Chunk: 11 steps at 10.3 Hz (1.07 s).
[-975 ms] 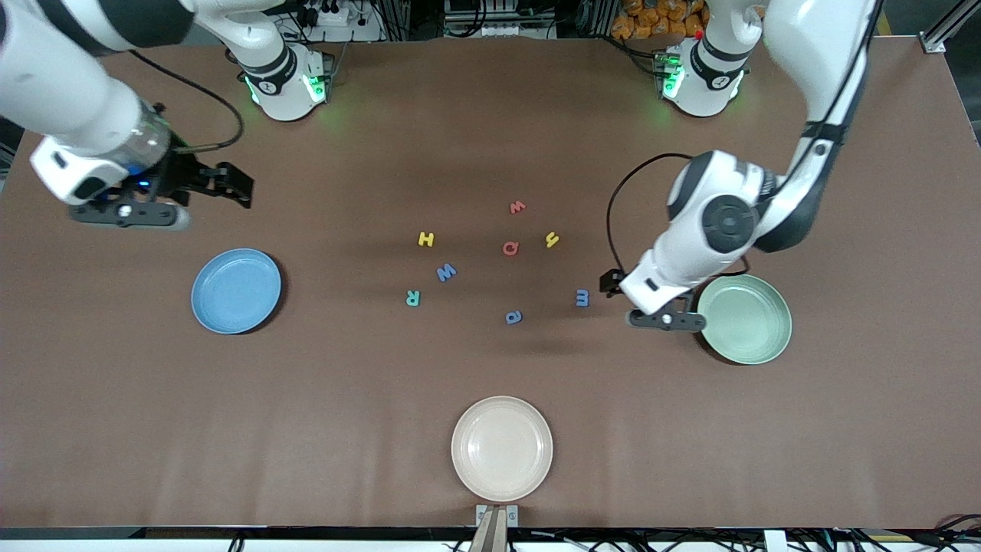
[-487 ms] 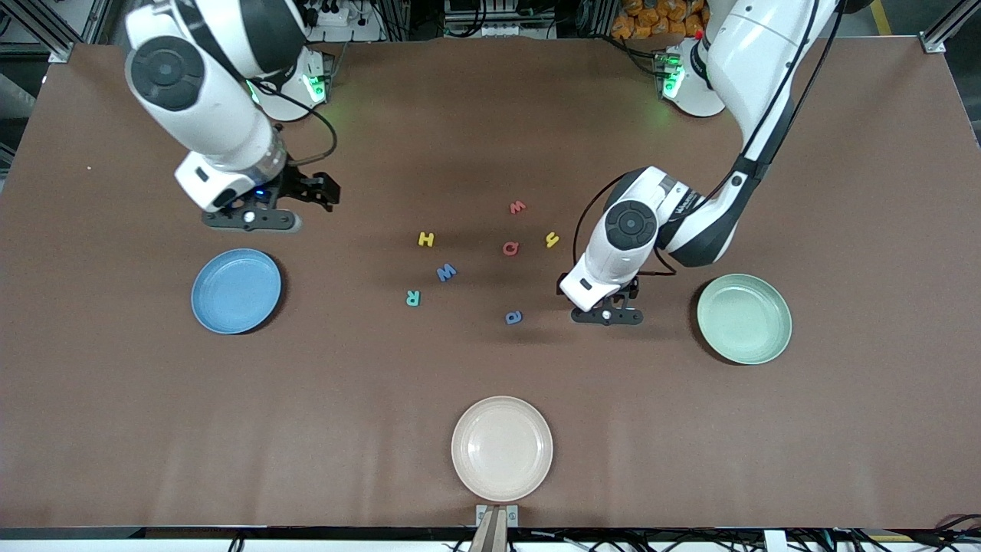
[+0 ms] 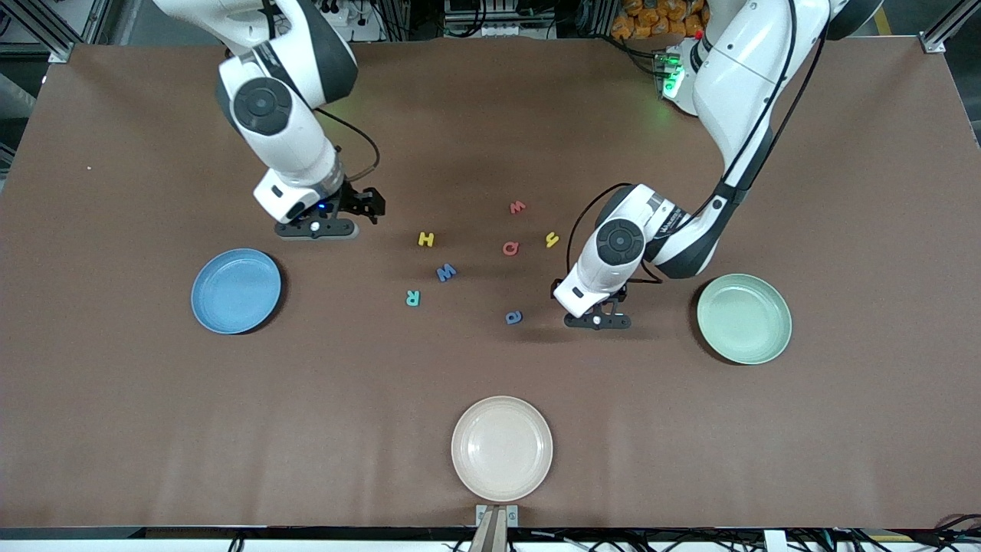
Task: Sort uppercase to blue plate, lowercase to green plate
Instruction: 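Grasp the blue e with the left gripper while the right gripper hovers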
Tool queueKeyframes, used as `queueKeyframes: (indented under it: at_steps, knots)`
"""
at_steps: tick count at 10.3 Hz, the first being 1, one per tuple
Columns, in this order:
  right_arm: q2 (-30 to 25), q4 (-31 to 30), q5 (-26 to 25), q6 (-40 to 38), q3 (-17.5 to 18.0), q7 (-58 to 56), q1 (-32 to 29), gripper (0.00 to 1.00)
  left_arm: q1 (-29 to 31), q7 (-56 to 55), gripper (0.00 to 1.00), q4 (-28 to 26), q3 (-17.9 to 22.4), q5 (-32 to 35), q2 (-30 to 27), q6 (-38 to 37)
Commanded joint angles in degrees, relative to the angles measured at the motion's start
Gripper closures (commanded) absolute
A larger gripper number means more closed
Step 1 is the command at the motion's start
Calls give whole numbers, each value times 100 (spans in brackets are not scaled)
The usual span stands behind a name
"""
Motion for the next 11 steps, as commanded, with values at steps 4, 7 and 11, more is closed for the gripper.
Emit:
queueKeyframes:
  at_steps: [4,7,11]
  knots:
    - [964,-72,-66,1039,108,798,624,0,-22,-167,49,-8,17,173,126,105]
    - [1149,-319,-93,1559,108,800,704,0,13,-114,100,18,43,173,100,97]
    - [1773,-319,-600,2121,108,1403,880,0,724,532,100,-52,-1,173,-715,-489]
